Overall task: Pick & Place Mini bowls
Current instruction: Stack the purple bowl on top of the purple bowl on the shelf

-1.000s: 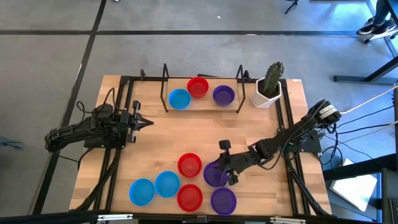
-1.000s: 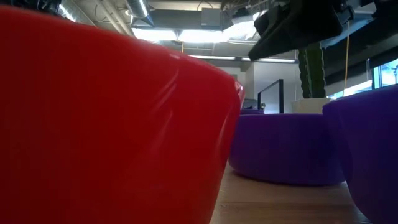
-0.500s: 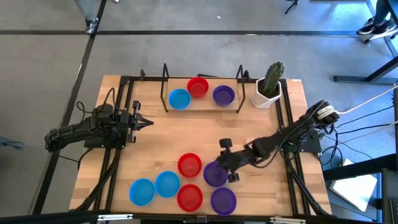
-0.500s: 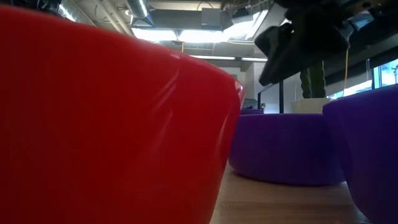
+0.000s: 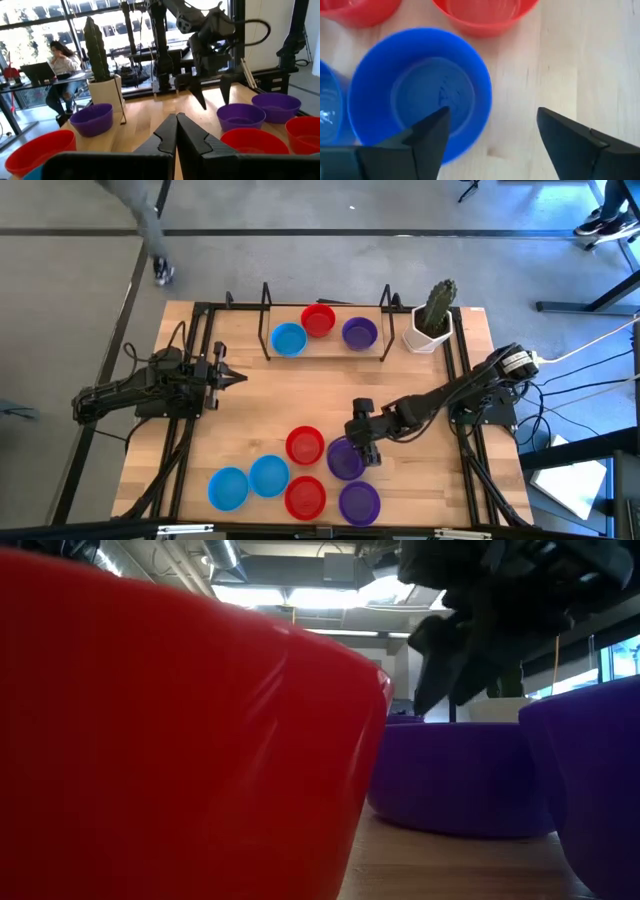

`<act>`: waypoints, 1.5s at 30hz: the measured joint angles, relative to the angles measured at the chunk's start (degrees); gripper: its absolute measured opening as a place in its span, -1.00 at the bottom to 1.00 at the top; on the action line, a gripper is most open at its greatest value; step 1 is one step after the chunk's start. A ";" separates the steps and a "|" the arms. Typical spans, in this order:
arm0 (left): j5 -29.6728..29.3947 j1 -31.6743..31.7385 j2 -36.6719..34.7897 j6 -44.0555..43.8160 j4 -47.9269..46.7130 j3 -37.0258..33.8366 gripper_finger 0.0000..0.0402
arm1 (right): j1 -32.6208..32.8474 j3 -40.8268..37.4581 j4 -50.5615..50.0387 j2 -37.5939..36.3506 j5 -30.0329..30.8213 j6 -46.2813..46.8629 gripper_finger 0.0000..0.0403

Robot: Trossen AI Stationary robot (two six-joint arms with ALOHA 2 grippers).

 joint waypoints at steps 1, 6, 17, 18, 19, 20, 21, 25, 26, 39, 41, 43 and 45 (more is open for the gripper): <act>0.02 0.00 0.02 0.00 -0.07 0.00 -0.98 | -0.24 0.02 0.59 0.45 -0.04 -0.02 0.49; -0.02 -0.02 0.18 0.05 0.13 0.00 -0.96 | -1.22 0.02 0.59 4.51 -1.91 -0.01 0.51; -0.09 0.00 0.32 0.43 0.04 0.00 -0.98 | -1.87 0.02 2.35 8.47 -2.99 0.25 0.36; -0.09 0.00 0.31 0.42 0.04 0.00 -0.97 | -1.86 0.02 2.34 8.47 -3.03 0.23 0.30; -0.09 0.00 0.32 0.42 0.03 0.00 -0.96 | -1.85 0.04 2.32 8.47 -3.04 0.22 0.24; -0.09 0.00 0.31 0.43 0.04 0.00 -0.96 | -1.85 0.12 2.24 8.47 -3.04 0.18 0.16; -0.09 0.00 0.31 0.44 0.04 0.00 -0.96 | -1.85 0.17 2.34 8.47 -3.05 0.15 0.08; -0.09 0.00 0.31 0.44 0.04 0.00 -0.98 | -2.10 0.20 1.87 8.47 -3.04 -0.45 -0.34; -0.09 -0.02 0.33 0.44 0.04 0.00 -0.98 | -2.20 0.20 1.64 8.47 -3.04 -0.45 -0.45; -0.09 0.00 0.31 0.02 0.04 0.00 -0.97 | -5.38 0.31 1.85 5.35 -2.56 -5.34 -0.96; -0.09 0.00 0.32 0.02 0.03 0.00 -0.98 | -6.08 -0.23 2.95 2.87 -0.64 -7.11 -0.96; -0.09 -0.01 0.31 0.02 -0.11 0.00 -0.98 | -6.98 -1.84 7.18 -0.91 -0.52 -9.77 -0.96; -0.09 0.00 0.32 0.02 -0.28 0.00 -0.98 | -8.55 -4.19 12.91 -5.29 -3.28 -11.60 -0.97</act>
